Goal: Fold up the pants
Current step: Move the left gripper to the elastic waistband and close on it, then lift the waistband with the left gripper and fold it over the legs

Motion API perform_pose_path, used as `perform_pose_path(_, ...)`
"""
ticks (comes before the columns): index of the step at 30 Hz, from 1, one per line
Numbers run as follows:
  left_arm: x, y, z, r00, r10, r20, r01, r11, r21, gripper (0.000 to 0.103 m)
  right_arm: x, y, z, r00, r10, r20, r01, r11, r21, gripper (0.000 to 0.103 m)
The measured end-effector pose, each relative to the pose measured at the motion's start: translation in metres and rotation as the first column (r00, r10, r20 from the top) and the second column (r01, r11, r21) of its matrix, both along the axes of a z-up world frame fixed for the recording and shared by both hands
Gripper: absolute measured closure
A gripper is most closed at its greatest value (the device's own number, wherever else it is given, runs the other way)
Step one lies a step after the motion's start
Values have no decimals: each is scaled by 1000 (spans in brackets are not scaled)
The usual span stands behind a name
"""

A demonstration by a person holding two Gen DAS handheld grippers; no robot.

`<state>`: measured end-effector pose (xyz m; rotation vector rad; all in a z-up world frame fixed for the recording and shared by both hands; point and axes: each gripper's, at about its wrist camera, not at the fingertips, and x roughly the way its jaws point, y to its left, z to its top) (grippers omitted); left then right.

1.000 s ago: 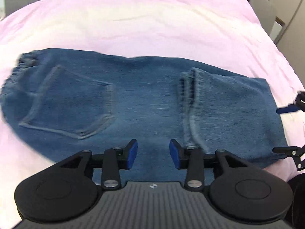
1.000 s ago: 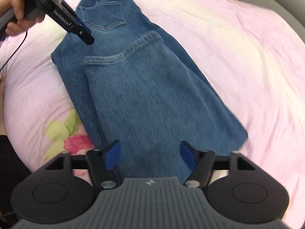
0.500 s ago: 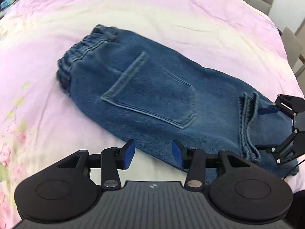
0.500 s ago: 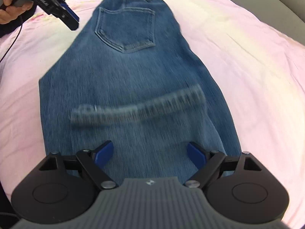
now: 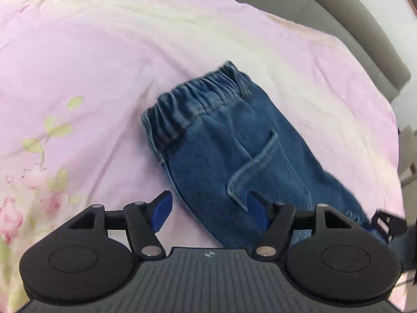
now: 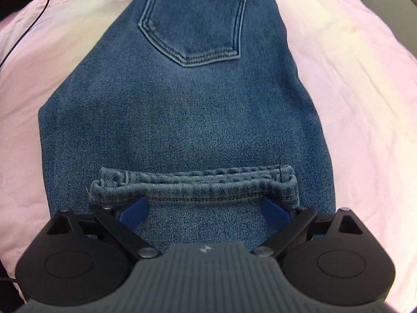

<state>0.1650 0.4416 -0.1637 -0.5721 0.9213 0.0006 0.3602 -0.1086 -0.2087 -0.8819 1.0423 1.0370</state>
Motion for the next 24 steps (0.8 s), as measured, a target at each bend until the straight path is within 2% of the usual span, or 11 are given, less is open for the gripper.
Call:
perform_pose_path(5, 25, 22, -22, 996, 85, -22, -86, 994, -64, 24, 12, 9, -2, 1000, -4, -24, 3, 1000, -31, 11)
perform_pose_path(8, 31, 26, -35, 996, 92, -6, -92, 990, -102, 22, 16, 10, -3, 999, -6, -32, 5, 999, -32, 11)
perform_pose_path(9, 32, 26, -37, 996, 93, 3, -93, 990, -103, 25, 17, 10, -3, 999, -7, -36, 6, 1000, -30, 11)
perform_pose_path(10, 32, 25, -38, 995, 94, 11, -93, 990, -102, 33, 19, 10, -3, 999, -9, -40, 8, 1000, -26, 10)
perform_pose_path(12, 31, 22, -35, 995, 96, 18, -94, 992, -82, 39, 18, 9, -4, 999, -15, -46, 14, 1000, -16, 10)
perform_pose_path(15, 27, 11, -19, 996, 79, 39, -78, 997, -20, 44, 23, 5, -4, 999, -16, -50, 16, 1000, 4, 9)
perform_pose_path(19, 20, -3, 16, 994, 50, 94, -53, 998, 37, 46, 22, -2, -3, 999, -16, -37, 17, 1000, 22, 9)
perform_pose_path(22, 14, -20, 50, 990, 4, 143, -18, 995, 98, 46, 17, -12, 6, 999, -27, -28, 29, 999, 47, 13)
perform_pose_path(24, 10, -34, 73, 984, -31, 174, 7, 991, 136, 46, 14, -22, 16, 997, -67, -33, 70, 994, 86, 19)
